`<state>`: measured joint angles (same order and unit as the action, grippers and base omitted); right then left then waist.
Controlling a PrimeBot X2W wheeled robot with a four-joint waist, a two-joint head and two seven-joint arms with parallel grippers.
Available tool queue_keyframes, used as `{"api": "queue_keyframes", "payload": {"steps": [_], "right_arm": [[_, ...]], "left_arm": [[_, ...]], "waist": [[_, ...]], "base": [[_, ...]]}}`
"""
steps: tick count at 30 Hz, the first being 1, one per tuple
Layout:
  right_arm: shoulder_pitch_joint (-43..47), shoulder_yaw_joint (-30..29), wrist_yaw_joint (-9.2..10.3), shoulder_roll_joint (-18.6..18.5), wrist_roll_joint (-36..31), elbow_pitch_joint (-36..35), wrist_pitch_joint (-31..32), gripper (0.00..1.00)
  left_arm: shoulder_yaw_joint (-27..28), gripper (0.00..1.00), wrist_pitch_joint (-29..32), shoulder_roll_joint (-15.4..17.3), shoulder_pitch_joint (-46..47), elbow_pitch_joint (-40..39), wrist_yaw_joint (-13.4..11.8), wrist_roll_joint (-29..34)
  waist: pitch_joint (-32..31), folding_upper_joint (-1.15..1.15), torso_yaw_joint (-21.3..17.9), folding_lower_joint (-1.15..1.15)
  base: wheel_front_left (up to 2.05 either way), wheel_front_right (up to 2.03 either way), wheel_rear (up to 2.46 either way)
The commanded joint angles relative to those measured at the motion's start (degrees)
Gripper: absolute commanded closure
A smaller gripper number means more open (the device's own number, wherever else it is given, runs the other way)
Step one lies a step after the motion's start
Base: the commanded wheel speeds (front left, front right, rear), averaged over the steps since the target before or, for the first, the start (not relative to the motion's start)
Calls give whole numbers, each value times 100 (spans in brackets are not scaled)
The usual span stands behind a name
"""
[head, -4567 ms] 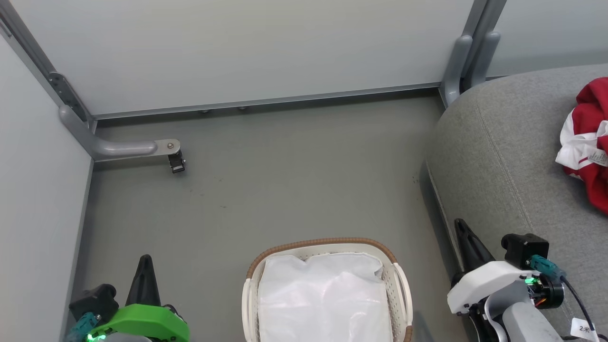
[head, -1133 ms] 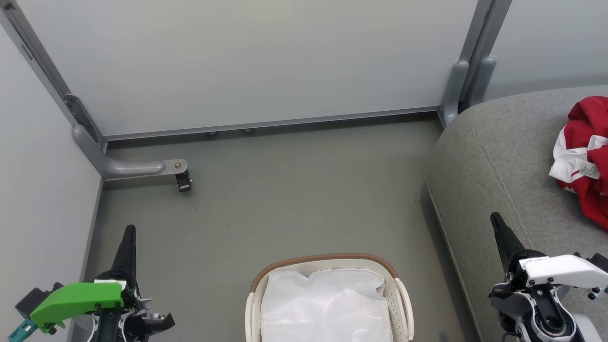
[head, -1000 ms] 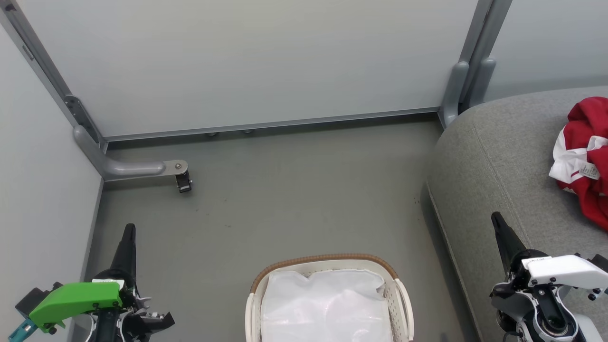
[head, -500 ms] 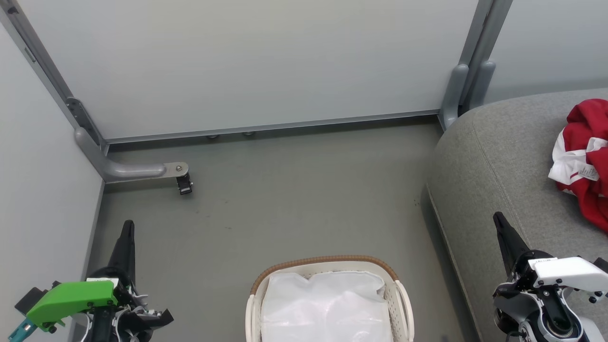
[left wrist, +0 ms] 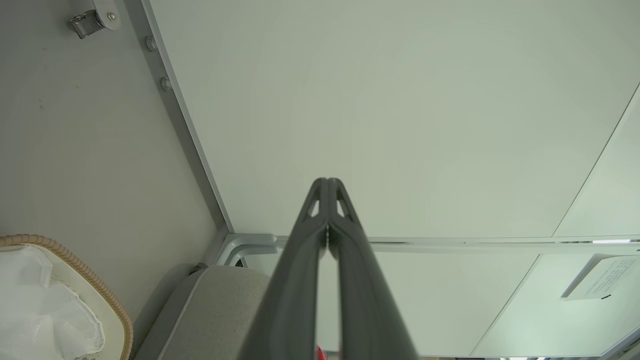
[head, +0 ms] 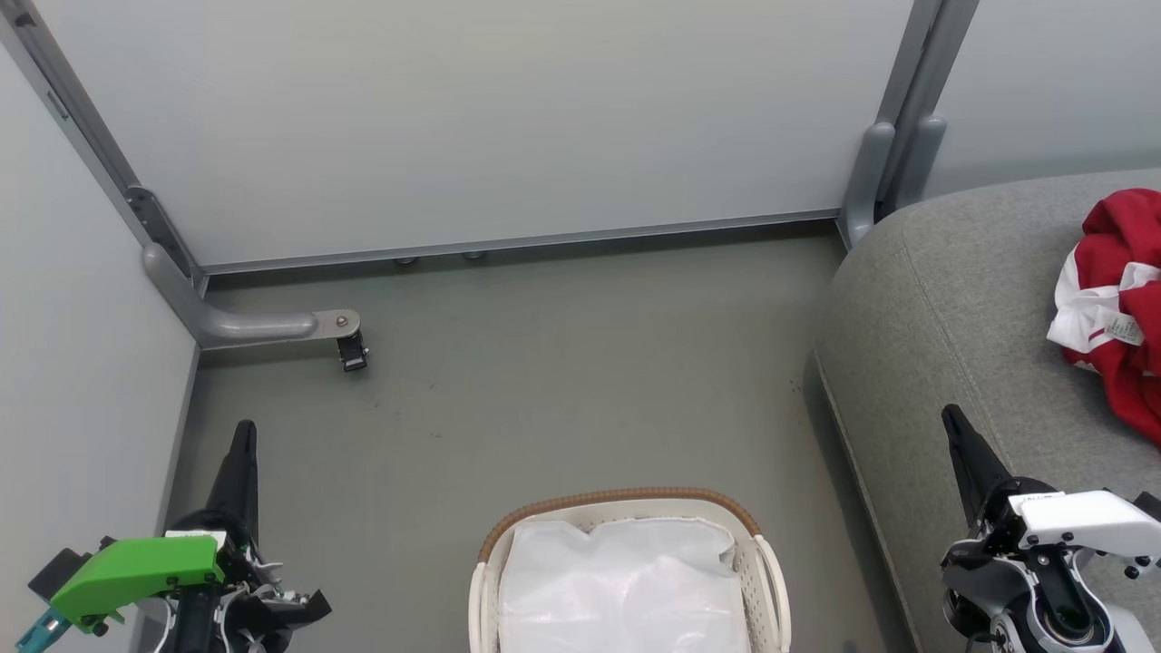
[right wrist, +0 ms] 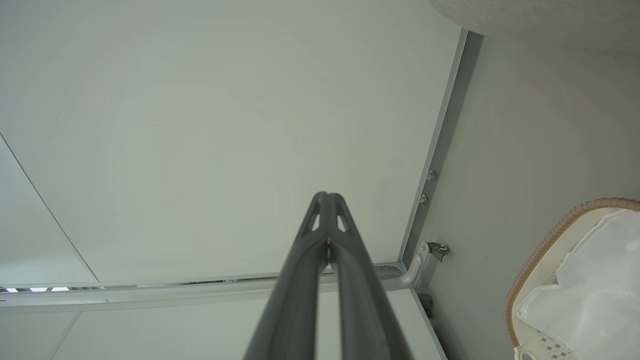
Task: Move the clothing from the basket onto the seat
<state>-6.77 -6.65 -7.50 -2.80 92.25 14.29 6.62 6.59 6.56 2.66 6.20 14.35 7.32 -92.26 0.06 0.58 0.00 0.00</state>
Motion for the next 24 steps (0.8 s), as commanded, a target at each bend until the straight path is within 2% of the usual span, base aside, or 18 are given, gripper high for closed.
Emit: {"api": "queue_keyframes", "payload": {"steps": [1,24], "right_arm": [[53,-11,2,-14,17,-16,17,100],[53,-9,2,-14,18,-15,15,100]], "left_arm": [[12,100,24,40,65,-16,35,-19],[12,100,23,40,64,-17,35,-19]], "waist": [[0,-58,0,0],[0,-58,0,0]], "base": [[0,0,0],[0,0,0]]}}
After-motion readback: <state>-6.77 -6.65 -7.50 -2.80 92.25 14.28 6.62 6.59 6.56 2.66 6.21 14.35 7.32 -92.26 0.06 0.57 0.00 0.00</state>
